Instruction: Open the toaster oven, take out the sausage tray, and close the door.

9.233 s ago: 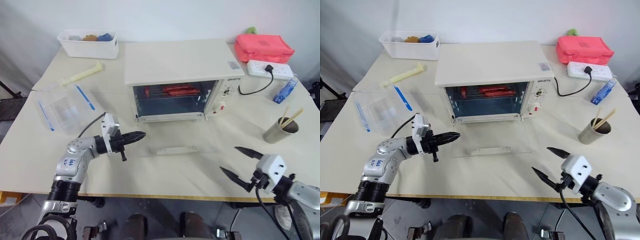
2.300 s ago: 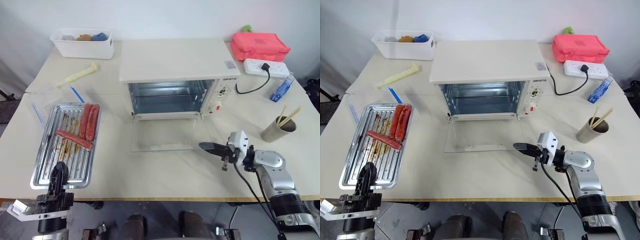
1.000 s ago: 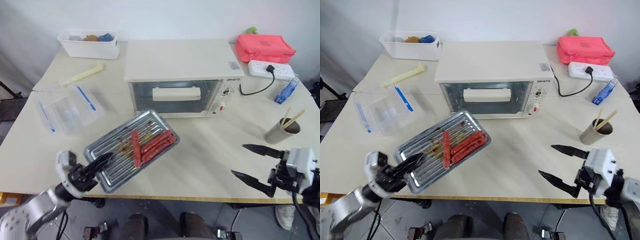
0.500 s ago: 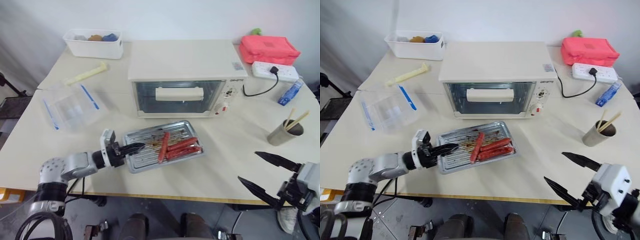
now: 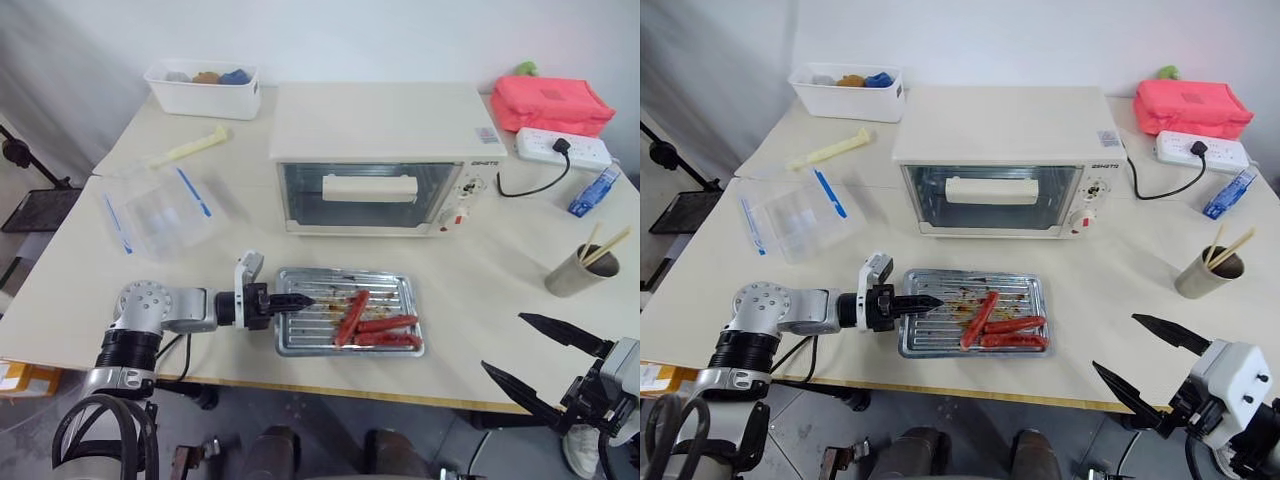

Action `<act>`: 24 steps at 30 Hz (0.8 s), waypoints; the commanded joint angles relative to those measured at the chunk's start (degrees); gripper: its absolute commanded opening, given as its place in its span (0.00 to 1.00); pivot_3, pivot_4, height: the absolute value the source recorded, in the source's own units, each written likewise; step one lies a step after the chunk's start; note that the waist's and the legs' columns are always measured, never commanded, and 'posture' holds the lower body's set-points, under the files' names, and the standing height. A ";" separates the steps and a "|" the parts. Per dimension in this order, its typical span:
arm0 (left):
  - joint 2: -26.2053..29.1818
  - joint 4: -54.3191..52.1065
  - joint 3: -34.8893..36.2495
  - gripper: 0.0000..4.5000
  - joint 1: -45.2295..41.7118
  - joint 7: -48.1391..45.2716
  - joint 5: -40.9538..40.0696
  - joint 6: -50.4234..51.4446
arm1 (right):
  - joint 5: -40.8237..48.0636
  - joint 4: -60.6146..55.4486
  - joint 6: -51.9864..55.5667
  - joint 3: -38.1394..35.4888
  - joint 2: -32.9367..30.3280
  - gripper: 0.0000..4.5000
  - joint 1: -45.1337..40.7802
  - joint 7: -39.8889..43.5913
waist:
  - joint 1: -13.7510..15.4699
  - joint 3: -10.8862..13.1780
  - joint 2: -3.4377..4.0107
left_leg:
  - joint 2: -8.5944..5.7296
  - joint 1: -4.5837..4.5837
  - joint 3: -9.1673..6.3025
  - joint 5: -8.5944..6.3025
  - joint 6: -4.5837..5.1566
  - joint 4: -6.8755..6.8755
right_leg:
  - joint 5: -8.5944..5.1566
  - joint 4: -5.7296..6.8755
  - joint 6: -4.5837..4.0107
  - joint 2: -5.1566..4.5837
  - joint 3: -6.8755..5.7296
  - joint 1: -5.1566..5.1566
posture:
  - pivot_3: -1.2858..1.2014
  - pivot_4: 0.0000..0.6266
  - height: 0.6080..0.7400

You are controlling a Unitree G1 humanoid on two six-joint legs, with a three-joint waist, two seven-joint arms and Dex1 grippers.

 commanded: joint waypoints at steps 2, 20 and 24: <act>0.70 -7.05 -0.61 0.34 2.69 -6.49 5.57 -2.25 | 0.81 -1.31 -0.30 -0.19 -0.73 1.00 -0.64 -0.05 | -0.51 0.03 -0.06 | 0.04 -0.04 0.01 -0.02 -0.03 -0.05 | 0.00 -0.02 0.00 0.02 0.00 -0.06 | 0.52 0.24 1.00; 22.56 -18.79 12.91 0.94 28.33 -52.12 38.19 -67.23 | 3.95 8.28 1.51 5.24 -9.62 1.00 -11.19 9.61 | -3.46 0.10 -0.15 | 0.84 0.11 0.24 0.04 -0.28 -0.80 | -0.03 -0.50 -0.12 0.18 -0.11 -0.21 | 0.52 0.24 1.00; 22.21 -20.60 17.61 0.94 32.88 -54.50 42.32 -78.14 | 5.03 7.99 1.72 6.33 -11.76 1.00 -13.50 12.24 | -2.34 0.13 -0.09 | 0.80 0.02 0.21 -0.03 -0.19 -0.88 | -0.03 -0.79 -0.12 0.13 -0.24 -0.18 | 0.52 0.24 1.00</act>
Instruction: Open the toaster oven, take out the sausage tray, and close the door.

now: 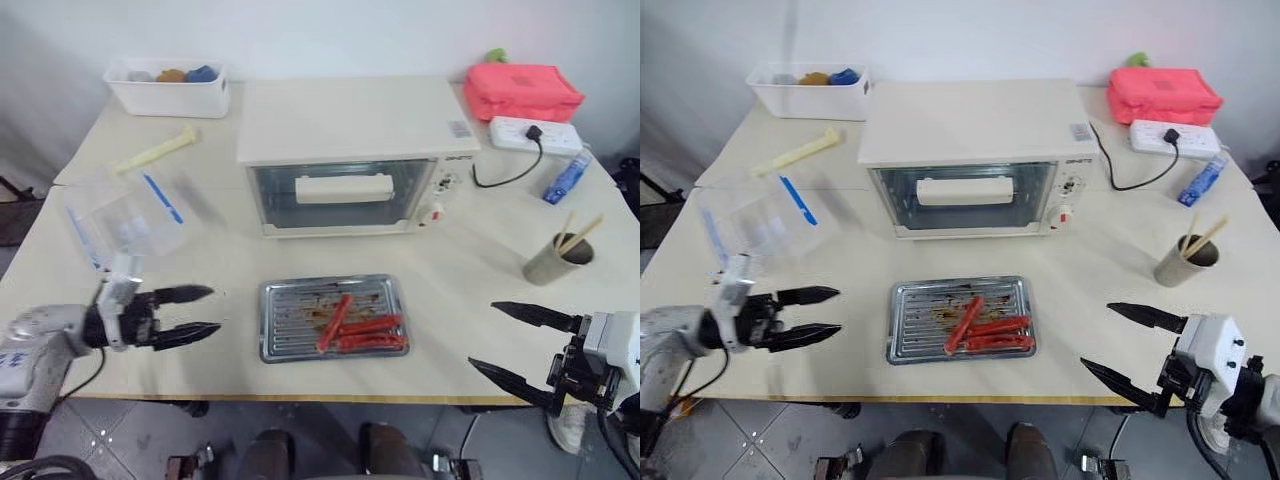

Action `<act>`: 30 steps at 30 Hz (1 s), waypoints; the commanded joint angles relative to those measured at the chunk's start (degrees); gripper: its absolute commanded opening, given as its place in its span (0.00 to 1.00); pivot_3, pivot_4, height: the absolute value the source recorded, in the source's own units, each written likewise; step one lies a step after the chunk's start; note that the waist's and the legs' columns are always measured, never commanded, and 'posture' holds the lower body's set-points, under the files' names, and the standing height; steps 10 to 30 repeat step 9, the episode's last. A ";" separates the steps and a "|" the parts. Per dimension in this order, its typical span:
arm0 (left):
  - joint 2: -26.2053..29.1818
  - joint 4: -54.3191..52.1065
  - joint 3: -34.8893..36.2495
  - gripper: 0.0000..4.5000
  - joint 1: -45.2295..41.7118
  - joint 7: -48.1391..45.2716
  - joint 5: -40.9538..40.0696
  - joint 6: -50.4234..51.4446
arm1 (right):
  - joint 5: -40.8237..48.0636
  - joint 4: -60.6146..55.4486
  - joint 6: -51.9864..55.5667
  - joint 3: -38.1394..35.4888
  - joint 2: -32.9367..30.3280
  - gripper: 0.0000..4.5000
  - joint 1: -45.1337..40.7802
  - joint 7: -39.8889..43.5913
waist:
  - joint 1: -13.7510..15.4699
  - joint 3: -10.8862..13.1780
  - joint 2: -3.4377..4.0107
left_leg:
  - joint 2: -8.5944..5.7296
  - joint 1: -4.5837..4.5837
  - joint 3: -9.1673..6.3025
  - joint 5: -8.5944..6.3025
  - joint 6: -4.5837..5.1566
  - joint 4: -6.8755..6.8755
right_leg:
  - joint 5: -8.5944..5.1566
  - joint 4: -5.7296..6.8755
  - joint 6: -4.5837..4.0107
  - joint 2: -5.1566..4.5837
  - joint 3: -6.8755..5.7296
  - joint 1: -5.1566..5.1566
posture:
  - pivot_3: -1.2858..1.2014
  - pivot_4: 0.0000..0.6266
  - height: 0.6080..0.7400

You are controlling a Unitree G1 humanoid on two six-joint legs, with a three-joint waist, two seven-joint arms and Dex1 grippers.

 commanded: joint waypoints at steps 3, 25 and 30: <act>-1.79 -5.03 7.85 0.94 6.19 -1.81 2.18 -11.94 | 3.26 -3.59 0.62 1.43 -2.49 1.00 -1.76 4.16 | 0.71 0.01 -0.02 | -0.01 -0.08 0.01 -0.08 0.11 0.10 | 0.01 -0.01 0.03 0.00 0.00 0.02 | 0.52 0.24 1.00; -3.48 -8.01 9.36 0.94 9.84 -0.26 2.36 -12.44 | 2.48 -2.84 0.48 3.72 -2.78 1.00 -3.54 5.72 | 0.67 0.02 -0.03 | 0.00 -0.04 0.05 -0.12 0.15 0.22 | 0.03 0.07 0.06 0.01 0.00 0.06 | 0.52 0.24 1.00; -3.48 -8.01 9.36 0.94 9.84 -0.26 2.36 -12.44 | 2.48 -2.84 0.48 3.72 -2.78 1.00 -3.54 5.72 | 0.67 0.02 -0.03 | 0.00 -0.04 0.05 -0.12 0.15 0.22 | 0.03 0.07 0.06 0.01 0.00 0.06 | 0.52 0.24 1.00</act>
